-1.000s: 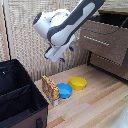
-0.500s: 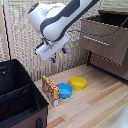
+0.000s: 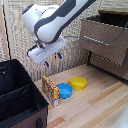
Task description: Locate and clasp the grip of the topmost drawer. Steadily and circumspectly yank the drawer open. Discover and seize the nutrition bar using your clamp. Deposit the nutrition bar in the accessible drawer. Unclench the nutrition bar.
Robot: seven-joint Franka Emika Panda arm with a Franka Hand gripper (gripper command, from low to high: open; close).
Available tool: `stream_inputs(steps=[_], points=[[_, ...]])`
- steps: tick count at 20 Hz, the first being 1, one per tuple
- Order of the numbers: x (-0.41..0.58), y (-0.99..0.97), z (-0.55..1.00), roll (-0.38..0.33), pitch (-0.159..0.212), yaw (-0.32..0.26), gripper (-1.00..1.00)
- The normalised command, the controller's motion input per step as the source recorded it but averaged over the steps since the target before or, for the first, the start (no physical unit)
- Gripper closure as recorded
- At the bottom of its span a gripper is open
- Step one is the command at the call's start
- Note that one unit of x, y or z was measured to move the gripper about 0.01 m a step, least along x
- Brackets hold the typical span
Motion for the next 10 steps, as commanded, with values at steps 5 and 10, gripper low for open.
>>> stream_inputs(steps=[5,10], points=[[0.0,0.21,-0.34,0.122,0.0,-0.211,-1.0],[0.05,0.01,-0.24,0.172,0.0,-0.159,-1.0]])
